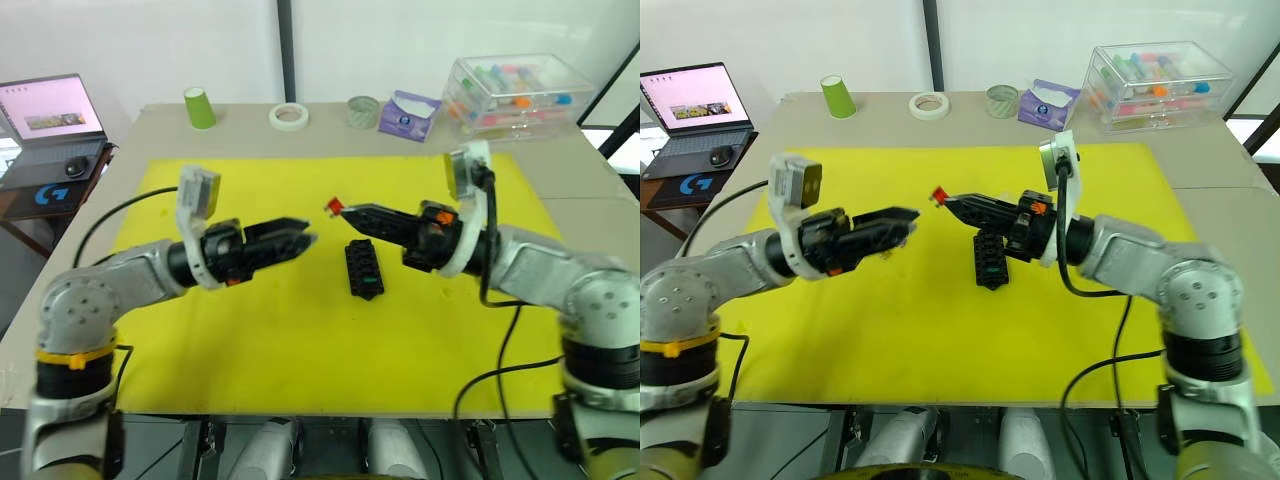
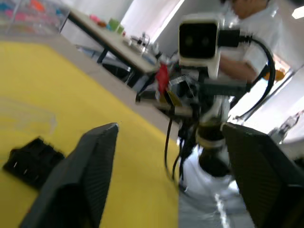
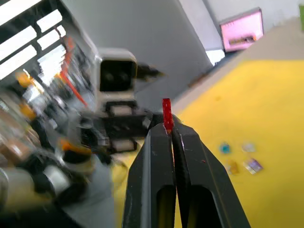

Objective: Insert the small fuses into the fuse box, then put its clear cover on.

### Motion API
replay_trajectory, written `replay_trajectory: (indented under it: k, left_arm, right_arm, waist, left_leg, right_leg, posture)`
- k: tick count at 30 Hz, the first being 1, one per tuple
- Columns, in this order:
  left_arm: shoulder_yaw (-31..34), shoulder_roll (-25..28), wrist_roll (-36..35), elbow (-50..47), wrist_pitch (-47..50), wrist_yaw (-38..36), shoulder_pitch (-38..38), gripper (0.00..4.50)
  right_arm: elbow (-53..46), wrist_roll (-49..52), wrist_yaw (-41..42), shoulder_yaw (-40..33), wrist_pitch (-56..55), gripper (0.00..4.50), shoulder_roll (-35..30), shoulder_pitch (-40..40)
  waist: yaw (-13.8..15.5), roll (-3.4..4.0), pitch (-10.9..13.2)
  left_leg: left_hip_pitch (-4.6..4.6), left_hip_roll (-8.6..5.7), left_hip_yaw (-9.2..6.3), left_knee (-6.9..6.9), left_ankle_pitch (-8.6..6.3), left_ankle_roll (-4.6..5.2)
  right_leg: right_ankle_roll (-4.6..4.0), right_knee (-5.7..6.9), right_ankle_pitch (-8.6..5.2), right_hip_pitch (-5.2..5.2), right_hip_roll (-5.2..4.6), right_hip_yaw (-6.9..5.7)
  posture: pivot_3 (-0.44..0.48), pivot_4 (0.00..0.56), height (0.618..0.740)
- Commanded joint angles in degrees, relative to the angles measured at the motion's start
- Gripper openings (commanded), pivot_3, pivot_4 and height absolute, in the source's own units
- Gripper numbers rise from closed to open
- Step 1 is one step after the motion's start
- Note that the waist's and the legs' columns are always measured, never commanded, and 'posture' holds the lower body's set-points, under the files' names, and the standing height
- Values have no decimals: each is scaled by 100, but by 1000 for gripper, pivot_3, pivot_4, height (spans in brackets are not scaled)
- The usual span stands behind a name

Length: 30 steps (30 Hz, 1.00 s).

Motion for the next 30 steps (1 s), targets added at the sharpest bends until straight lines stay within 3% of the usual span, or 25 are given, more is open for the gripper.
replay_trajectory:
  k: [1, 4, 9, 18, 30]
  left_arm:
    - [-525, 374, 1434, -558, -995, -1106, 219, 4473]
    - [-1089, 380, 2684, -583, -2139, -1720, 436, 4473]
    - [-1714, -59, 4195, -206, -3722, -2007, 602, 4473]
    - [-1915, -561, 4649, 106, -4099, -2022, 572, 4473]
    - [-1973, -726, 4825, 213, -4113, -2096, 521, 4473]
  right_arm:
    - [19, -1392, 1501, 292, -249, 0, -796, -194]
    - [179, -2825, 2725, 878, -972, 0, -1400, -147]
    - [644, -4292, 3694, 1437, -1875, 0, -1484, -175]
    - [1103, -5588, 4446, 1795, -2695, 0, -1156, -215]
    - [1410, -6288, 4953, 1856, -2985, 0, -726, -302]
  waist:
    - [20, 1, 1]
    - [29, 0, 1]
    - [25, -2, 3]
    - [35, -5, 7]
    - [38, -5, 7]
  left_leg:
    - [0, 0, 0, 0, 0, 0]
    - [1, 0, 6, 1, -3, 5]
    - [-1, 8, 8, -1, -5, 8]
    - [-2, 8, 7, -4, -7, 11]
    - [-2, 8, 6, -2, -7, 11]
  right_leg:
    - [0, -4, 0, 3, -1, -1]
    - [1, -17, 1, 10, 0, -5]
    - [-2, -28, 4, 13, -4, -5]
    - [-2, -34, 4, 13, -4, -6]
    - [-1, -34, 5, 14, -3, -6]
  posture:
    - [0, 150, 740]
    - [0, 150, 740]
    - [0, 150, 740]
    - [0, 150, 740]
    - [0, 150, 740]
